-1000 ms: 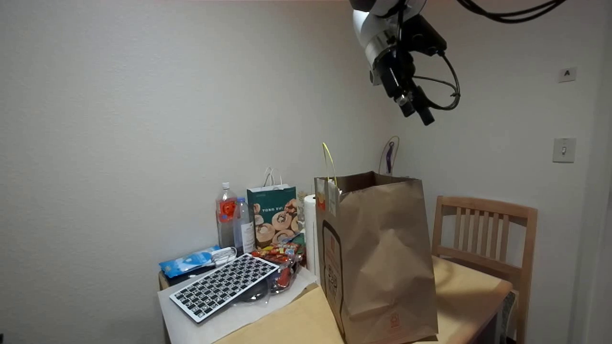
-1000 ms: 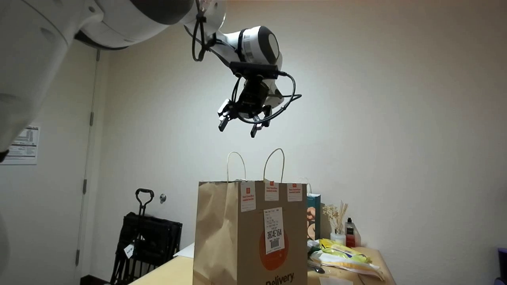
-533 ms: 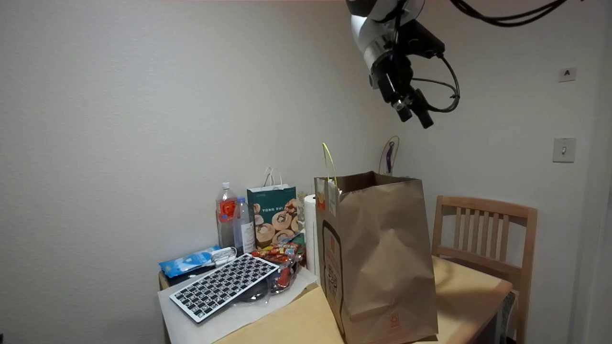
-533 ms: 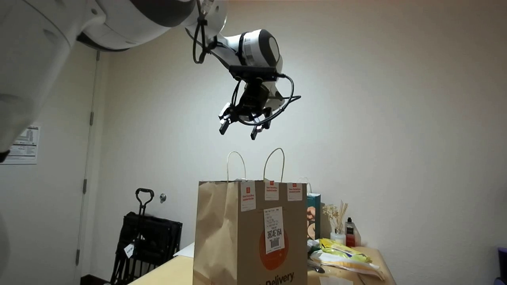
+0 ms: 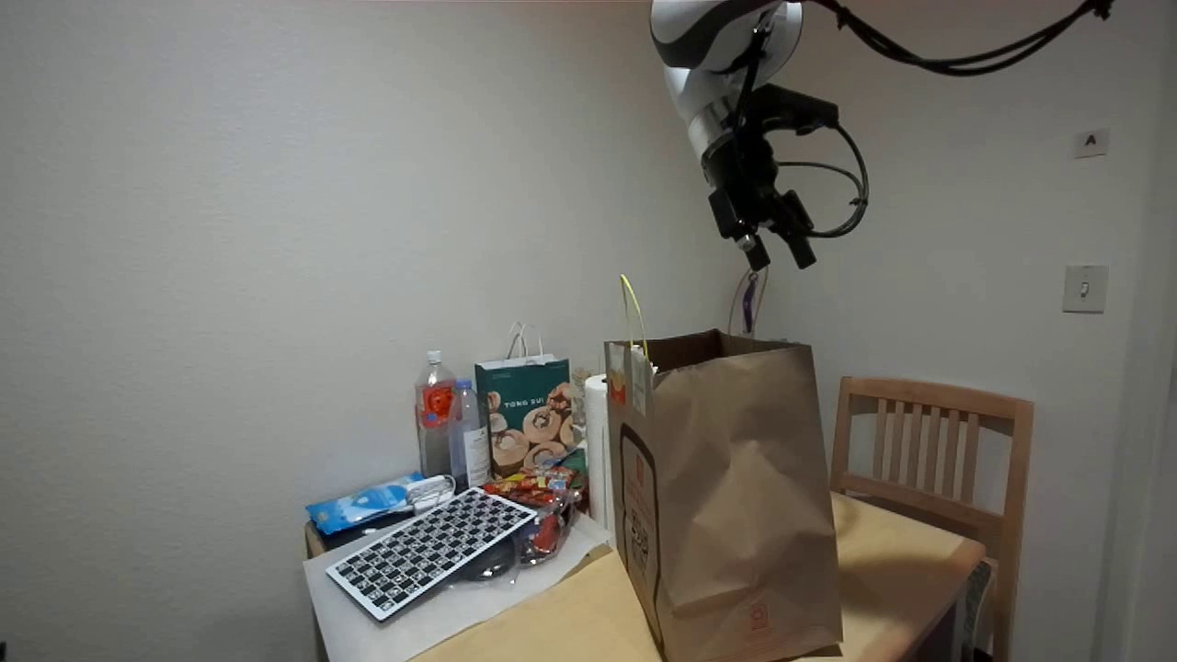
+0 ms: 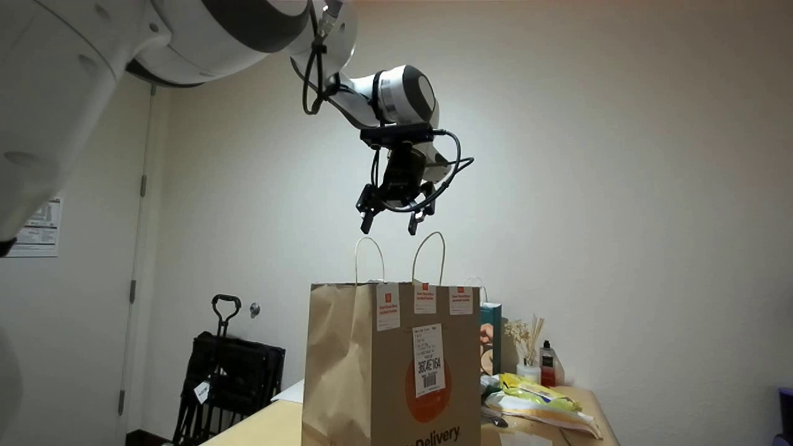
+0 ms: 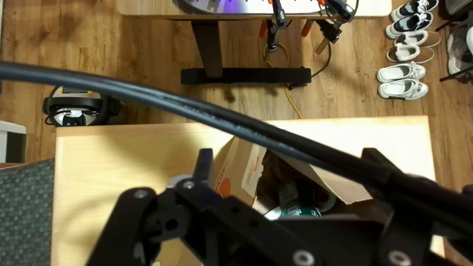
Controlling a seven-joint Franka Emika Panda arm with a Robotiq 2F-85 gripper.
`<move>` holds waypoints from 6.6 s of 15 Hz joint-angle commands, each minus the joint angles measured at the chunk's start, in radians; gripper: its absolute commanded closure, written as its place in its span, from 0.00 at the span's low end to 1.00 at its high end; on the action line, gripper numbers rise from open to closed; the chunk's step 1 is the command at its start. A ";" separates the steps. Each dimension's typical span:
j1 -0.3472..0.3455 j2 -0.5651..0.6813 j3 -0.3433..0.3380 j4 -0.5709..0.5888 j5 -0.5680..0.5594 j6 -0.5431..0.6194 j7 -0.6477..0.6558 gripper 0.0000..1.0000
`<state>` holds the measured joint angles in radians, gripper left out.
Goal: Move the paper bag
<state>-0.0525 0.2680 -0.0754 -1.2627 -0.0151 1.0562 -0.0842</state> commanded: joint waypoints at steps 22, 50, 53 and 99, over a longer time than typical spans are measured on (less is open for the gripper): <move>0.050 -0.033 -0.021 -0.052 0.069 0.068 0.648 0.00; -0.039 0.258 -0.108 0.268 -0.134 0.121 0.211 0.00; -0.027 0.264 -0.109 0.276 -0.150 0.120 0.211 0.00; 0.066 0.499 -0.129 0.658 -0.416 0.147 -0.146 0.94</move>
<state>0.0180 0.7462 -0.1977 -0.6195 -0.4037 1.1828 -0.1646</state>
